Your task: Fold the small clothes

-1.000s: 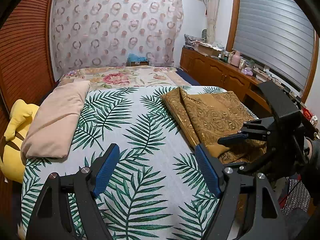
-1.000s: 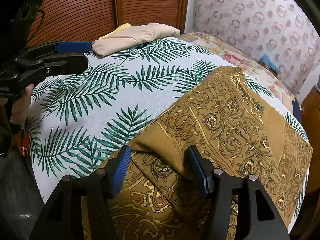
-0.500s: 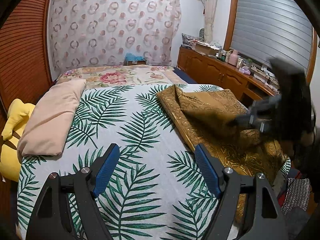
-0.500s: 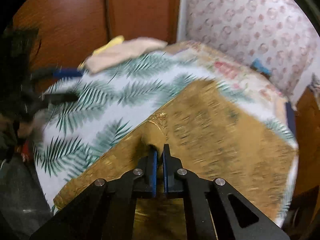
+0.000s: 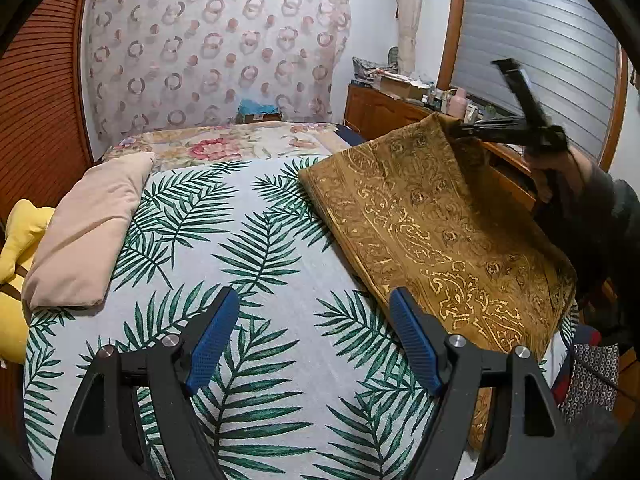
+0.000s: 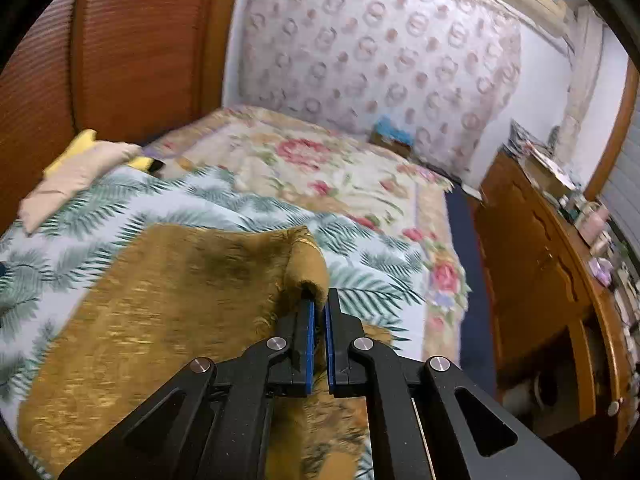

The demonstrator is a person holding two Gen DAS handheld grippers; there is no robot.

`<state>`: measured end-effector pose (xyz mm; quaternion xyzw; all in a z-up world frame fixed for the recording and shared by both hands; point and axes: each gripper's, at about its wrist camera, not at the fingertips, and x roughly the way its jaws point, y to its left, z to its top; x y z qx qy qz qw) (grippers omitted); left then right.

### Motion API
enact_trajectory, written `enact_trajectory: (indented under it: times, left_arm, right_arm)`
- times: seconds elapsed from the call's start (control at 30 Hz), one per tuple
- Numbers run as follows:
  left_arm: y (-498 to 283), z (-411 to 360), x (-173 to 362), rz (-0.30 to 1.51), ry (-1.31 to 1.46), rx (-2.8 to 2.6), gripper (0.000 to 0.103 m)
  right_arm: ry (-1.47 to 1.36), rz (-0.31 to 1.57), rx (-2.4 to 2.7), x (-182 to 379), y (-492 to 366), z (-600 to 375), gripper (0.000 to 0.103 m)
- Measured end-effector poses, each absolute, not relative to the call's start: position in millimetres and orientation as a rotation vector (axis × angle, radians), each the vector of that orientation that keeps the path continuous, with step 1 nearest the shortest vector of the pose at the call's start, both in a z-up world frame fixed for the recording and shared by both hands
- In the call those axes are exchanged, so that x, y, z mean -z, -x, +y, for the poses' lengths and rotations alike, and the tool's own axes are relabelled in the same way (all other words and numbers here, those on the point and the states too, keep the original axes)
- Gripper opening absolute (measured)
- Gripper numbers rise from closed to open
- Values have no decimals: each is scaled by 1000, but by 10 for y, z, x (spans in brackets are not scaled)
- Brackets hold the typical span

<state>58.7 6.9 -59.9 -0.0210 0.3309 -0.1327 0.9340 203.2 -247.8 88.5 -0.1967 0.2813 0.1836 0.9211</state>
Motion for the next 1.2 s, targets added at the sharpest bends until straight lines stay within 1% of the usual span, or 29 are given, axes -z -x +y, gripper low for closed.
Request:
enact_trajectory:
  times: [0.23,0.3,0.37,0.43,0.47,0.63,0.9,1.03,1.2]
  left_arm:
    - [-590,49,635,692,41,275,78]
    - [-592,44,639,694,40,277,78]
    - [-589,24,638,694,39,283,78]
    - [-588,3,636,695,36,289,78]
    - [-588,-10,637,695,35,293,78]
    - [-573,-103,652,708,28,324,78]
    - [-551,-366,728,750,-14,382,78]
    - [-519,-500,795,789,-29,425,78]
    - [-432,-620,915,842,-77,441,78]
  right_arm:
    - [363,638,-262,-771,-2295,-2396,6]
    - [342,634,-239,-836,-2279,-2345,15]
    - [350,618,-211,-896,-2208,-2316,21]
    - [345,618,-230,-918,-2116,-2291,35]
    - [339,617,-241,-927,-2027,-2317,36]
    - [332,618,-331,-845,-1479,-2397,36]
    - [304,649,-421,-548,-548,-2540,36]
    - [288,670,-423,-433,-281,-2640,36]
    - [271,673,-414,-470,-267,-2800,36]
